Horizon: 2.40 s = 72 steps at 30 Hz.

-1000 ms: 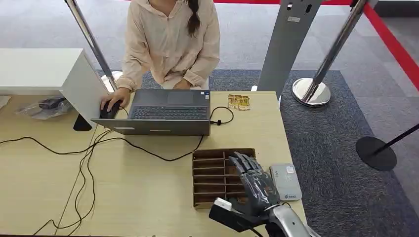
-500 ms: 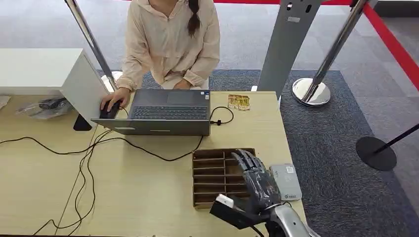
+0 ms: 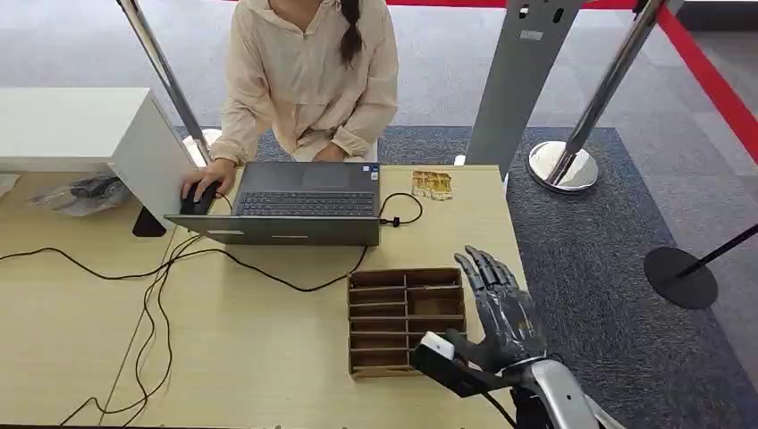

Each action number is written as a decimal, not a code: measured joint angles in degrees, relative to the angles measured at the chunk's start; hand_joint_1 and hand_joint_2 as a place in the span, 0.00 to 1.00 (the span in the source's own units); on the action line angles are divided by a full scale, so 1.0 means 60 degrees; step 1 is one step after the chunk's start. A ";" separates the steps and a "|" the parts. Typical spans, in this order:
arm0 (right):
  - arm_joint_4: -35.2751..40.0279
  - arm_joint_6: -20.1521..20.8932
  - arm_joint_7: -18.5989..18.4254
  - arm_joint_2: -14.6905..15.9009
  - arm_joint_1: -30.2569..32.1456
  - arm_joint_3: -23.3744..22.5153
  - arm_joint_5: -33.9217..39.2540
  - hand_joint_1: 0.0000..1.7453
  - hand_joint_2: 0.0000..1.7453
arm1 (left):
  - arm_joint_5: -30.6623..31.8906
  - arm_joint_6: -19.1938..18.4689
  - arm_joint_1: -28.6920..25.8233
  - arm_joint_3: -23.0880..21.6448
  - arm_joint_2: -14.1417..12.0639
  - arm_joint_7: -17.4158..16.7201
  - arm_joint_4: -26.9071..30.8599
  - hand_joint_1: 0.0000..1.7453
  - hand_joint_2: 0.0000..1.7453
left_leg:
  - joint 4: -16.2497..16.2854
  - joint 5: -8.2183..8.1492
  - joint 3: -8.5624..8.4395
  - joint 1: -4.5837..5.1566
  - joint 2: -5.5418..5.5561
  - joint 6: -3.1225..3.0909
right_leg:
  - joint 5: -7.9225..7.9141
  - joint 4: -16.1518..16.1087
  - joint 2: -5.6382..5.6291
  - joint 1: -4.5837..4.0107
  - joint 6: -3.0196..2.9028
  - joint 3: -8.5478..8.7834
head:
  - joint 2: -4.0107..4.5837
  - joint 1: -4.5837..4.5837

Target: Pass the card to the sensor for recognition and then transmit it.

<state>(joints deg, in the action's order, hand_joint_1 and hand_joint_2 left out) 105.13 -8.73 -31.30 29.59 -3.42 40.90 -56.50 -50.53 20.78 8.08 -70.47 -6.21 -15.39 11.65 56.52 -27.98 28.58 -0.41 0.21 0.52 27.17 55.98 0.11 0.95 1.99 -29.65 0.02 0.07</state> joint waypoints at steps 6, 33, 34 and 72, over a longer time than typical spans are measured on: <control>0.0445 0.1255 -0.0157 0.0292 0.0040 -0.0029 0.0160 0.23 1.00 | -0.0004 -0.0003 0.0000 0.0000 -0.0003 -0.0080 0.0000 0.00 0.00 | 0.0000 0.0000 0.0000 0.0001 0.0000 0.0000 | 0.0000 0.0000 0.0000 0.0000 0.0000 0.0000 | 0.0000 0.0004; 0.1122 0.2037 -0.0372 0.0907 0.0053 0.0018 0.0608 0.19 1.00 | 0.0069 -0.0065 0.0002 0.0000 -0.0011 -0.0262 0.0000 0.00 0.00 | 0.0000 -0.0001 0.0001 0.0001 0.0000 0.0000 | 0.0000 0.0000 0.0000 0.0000 0.0000 -0.0001 | 0.0000 0.0000; 0.1104 0.2037 -0.0397 0.0915 0.0067 0.0025 0.0575 0.19 1.00 | 0.0073 -0.0065 0.0003 0.0000 -0.0011 -0.0266 0.0000 0.00 0.00 | 0.0000 -0.0001 0.0001 0.0000 0.0000 0.0000 | 0.0000 0.0000 0.0000 0.0000 0.0000 -0.0001 | 0.0000 0.0000; 0.0343 0.1695 -0.0157 0.0557 -0.0021 0.0539 0.0273 0.34 1.00 | 0.0233 -0.0065 0.0008 0.0000 -0.0014 -0.0230 0.0000 0.00 0.00 | -0.0001 -0.0008 0.0005 0.0000 0.0000 0.0001 | 0.0008 0.0000 0.0000 0.0000 0.0005 0.0000 | -0.0004 0.0000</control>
<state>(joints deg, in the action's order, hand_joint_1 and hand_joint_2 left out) 107.19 1.44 -32.24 32.94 -3.55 44.13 -54.86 -49.13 20.39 8.13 -70.47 -6.29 -16.76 11.65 56.51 -28.03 28.60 -0.41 0.21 0.52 27.21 55.98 0.11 0.95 2.02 -29.65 0.00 0.07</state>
